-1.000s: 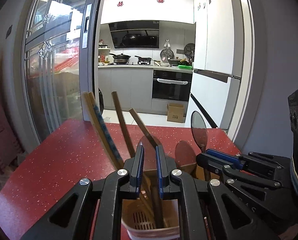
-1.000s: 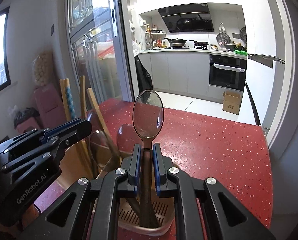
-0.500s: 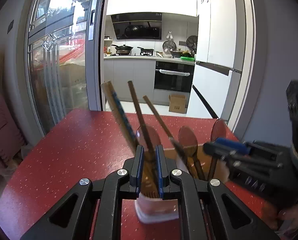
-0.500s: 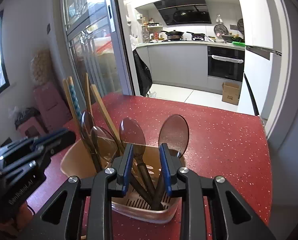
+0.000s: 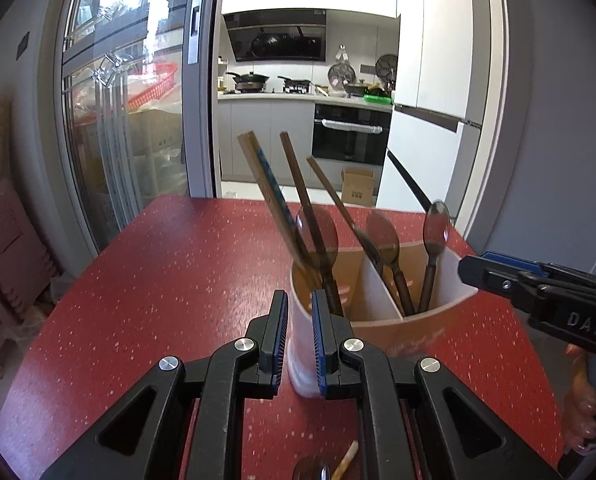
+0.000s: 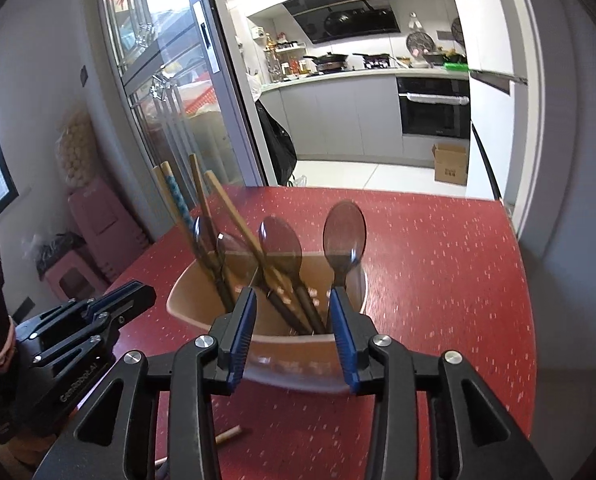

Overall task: Organize utensils
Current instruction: 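Move both tools back over the last spoon and chopstick on the table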

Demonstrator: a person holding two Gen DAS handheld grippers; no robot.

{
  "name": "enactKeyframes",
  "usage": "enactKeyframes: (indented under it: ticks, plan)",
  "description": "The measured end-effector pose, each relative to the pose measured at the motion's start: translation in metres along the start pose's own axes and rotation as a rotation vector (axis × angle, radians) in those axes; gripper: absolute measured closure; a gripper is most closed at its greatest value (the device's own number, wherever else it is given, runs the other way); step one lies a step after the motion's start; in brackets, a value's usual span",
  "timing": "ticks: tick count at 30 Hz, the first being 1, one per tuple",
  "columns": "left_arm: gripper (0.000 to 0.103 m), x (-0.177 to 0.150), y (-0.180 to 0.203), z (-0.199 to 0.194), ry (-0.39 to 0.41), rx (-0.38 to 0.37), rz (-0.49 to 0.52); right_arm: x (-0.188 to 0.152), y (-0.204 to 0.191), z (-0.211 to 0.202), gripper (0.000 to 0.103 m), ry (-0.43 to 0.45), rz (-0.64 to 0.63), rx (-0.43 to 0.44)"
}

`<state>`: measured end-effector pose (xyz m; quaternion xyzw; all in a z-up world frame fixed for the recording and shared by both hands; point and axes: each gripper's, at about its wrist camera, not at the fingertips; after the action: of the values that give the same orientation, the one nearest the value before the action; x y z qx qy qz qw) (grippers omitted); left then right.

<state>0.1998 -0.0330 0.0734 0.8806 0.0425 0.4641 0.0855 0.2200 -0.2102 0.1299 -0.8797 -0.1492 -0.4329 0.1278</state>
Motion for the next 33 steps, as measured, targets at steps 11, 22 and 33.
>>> enactKeyframes:
  ticks: [11,22,33]
  plan:
    - [0.062,-0.034,-0.009,-0.015,-0.129,0.011,0.032,-0.043,-0.007,-0.006,0.058,-0.132,0.099,-0.006]
    - [0.062,-0.097,-0.035,-0.038,-0.278,0.03,-0.028,-0.108,-0.017,-0.003,0.058,-0.284,0.179,0.001]
    - [0.062,-0.134,-0.074,-0.053,-0.337,0.056,-0.098,-0.14,-0.035,-0.009,0.058,-0.356,0.246,0.017]
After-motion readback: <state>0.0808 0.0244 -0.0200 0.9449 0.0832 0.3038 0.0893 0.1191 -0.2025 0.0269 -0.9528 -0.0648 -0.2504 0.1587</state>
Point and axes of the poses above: each gripper's, at about its wrist camera, not at the fingertips, and z roughly the way its jaws point, y to its right, x to its top, and after that the axes turned 9 degrees about -z, right-handed
